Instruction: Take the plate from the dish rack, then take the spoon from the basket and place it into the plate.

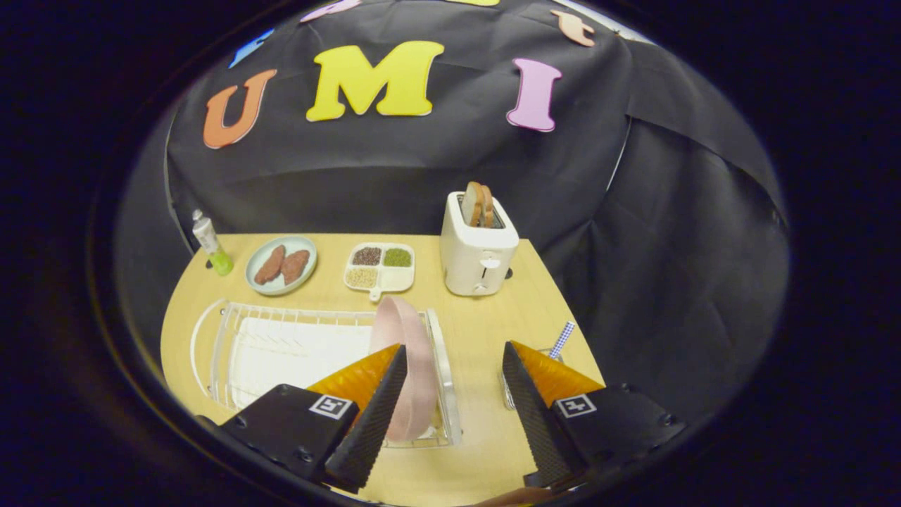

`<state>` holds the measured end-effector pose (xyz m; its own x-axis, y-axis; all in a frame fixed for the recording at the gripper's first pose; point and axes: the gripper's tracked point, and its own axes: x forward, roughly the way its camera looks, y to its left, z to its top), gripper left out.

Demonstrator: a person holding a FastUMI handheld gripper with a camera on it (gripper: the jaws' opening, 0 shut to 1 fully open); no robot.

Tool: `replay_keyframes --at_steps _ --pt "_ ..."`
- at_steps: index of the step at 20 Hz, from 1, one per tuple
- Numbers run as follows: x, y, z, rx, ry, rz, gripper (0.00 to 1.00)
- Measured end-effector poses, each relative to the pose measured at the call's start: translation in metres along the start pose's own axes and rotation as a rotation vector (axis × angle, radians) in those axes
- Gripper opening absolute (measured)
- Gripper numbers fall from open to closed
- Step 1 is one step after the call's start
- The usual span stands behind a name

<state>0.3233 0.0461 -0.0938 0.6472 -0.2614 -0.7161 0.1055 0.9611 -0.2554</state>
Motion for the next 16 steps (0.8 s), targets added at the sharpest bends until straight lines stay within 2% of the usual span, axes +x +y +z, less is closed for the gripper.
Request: replay_keyframes --at_steps 2,4,7,8,10,11,13,16 --pt "0.0 0.012 -0.001 -0.041 0.033 0.024 0.9" --pt "0.006 0.003 -0.015 -0.055 0.137 -0.042 0.87" --pt "0.018 0.0 -0.021 -0.099 0.242 -0.096 0.72" --pt "0.02 -0.002 -0.02 -0.119 0.258 -0.116 0.7" --pt "0.023 0.002 -0.02 -0.162 0.294 -0.125 0.55" --pt "0.02 0.002 -0.021 -0.178 0.306 -0.156 0.32" --pt "0.025 0.001 -0.021 -0.214 0.316 -0.206 0.22" --pt "0.024 0.0 -0.023 -0.192 0.312 -0.286 0.21"
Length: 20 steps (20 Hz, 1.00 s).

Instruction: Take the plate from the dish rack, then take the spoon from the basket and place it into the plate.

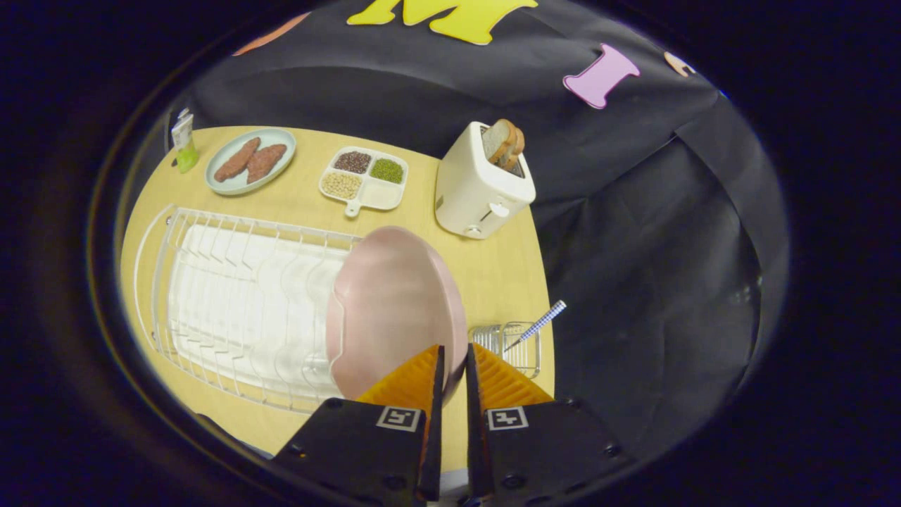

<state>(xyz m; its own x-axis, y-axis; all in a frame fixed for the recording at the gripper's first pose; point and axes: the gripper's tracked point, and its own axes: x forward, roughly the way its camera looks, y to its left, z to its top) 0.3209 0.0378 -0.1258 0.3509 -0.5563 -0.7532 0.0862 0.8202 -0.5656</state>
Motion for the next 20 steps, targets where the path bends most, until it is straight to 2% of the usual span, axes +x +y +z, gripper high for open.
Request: replay_keyframes --at_steps 3,5,10,19,20 --pt "-0.007 0.0 -0.002 0.017 -0.003 -0.071 0.09" --pt "-0.011 0.004 -0.002 0.035 -0.019 -0.097 0.06" --pt "-0.025 0.006 -0.005 0.064 -0.047 -0.159 0.06" --pt "-0.038 0.012 -0.002 0.12 -0.135 -0.198 0.06" --pt "-0.041 0.006 -0.001 0.129 -0.158 -0.224 0.06"
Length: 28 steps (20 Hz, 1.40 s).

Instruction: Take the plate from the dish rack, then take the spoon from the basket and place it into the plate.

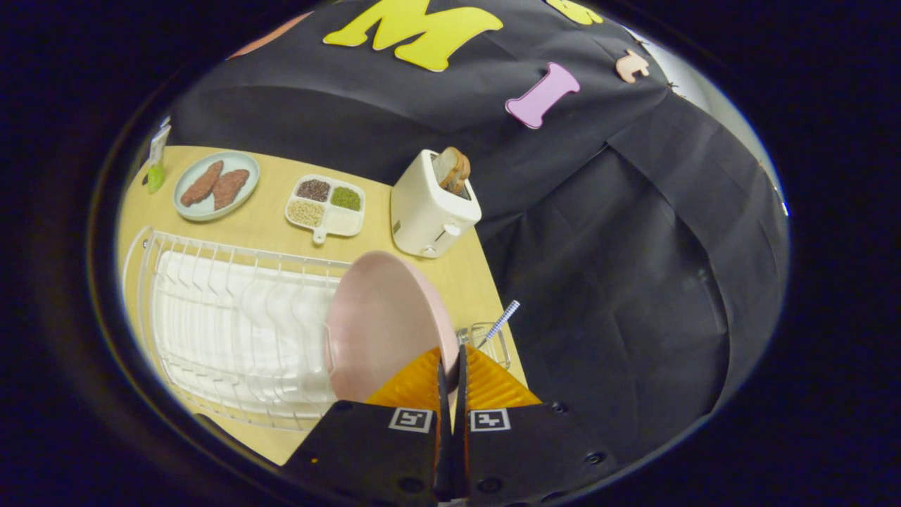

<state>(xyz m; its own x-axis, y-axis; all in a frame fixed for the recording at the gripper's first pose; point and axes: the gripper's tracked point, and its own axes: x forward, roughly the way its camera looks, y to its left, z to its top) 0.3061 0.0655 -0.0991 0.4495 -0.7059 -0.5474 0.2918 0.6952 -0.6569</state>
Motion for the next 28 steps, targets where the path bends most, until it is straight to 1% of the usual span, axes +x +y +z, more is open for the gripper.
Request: replay_keyframes --at_steps 1,2,3,5,7,10,12,15,18,20,22,26,28 --pt "-0.002 -0.006 0.006 0.008 -0.034 -0.019 0.06" --pt "-0.009 -0.02 0.013 0.026 -0.085 -0.078 0.06" --pt "-0.017 -0.022 0.02 0.037 -0.131 -0.074 0.06" --pt "-0.029 -0.023 0.018 0.049 -0.151 -0.042 0.06" --pt "-0.041 -0.022 0.014 0.064 -0.158 0.035 0.06" --pt "-0.062 -0.022 -0.018 0.103 -0.16 0.205 0.06" --pt "-0.072 -0.024 -0.046 0.118 -0.161 0.294 0.06" --pt "-0.082 -0.026 -0.091 0.14 -0.197 0.406 0.06" --pt "-0.075 -0.02 -0.146 0.175 -0.185 0.514 0.06" --pt "-0.061 -0.011 -0.183 0.2 -0.146 0.56 0.06" --pt "-0.043 -0.001 -0.217 0.209 -0.103 0.581 0.06" --pt "-0.013 0.019 -0.25 0.251 -0.04 0.631 0.06" --pt "-0.002 0.026 -0.258 0.281 -0.018 0.653 0.06"
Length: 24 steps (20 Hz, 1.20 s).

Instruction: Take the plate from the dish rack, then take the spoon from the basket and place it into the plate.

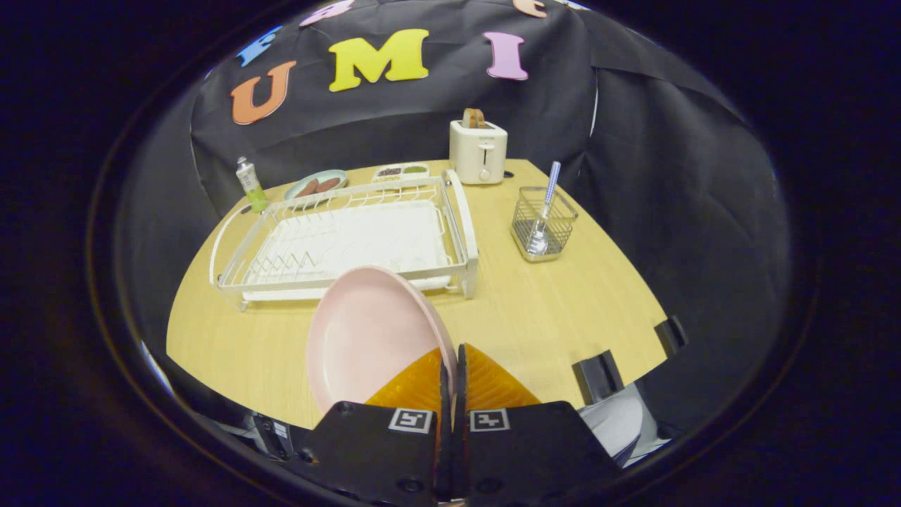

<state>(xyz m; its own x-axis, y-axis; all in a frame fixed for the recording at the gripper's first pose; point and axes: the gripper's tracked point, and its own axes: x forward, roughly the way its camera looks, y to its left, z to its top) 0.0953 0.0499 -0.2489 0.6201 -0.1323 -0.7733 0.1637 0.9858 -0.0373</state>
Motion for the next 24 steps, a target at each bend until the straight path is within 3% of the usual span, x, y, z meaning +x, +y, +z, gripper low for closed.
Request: replay_keyframes --at_steps 3,7,12,16,18,21,24 --pt "0.016 -0.008 -0.005 0.005 -0.018 -0.003 0.06" --pt "0.03 -0.004 -0.009 0.028 -0.037 0.075 0.07" --pt "0.032 -0.017 -0.004 0.023 -0.118 0.067 0.1" --pt "0.012 -0.012 0.013 0.025 -0.253 0.167 0.11" --pt "0.0 -0.012 0.022 0.011 -0.327 0.202 0.32" --pt "-0.021 -0.015 0.028 -0.003 -0.405 0.2 0.49" --pt "-0.047 -0.018 0.038 -0.017 -0.512 0.195 0.52"
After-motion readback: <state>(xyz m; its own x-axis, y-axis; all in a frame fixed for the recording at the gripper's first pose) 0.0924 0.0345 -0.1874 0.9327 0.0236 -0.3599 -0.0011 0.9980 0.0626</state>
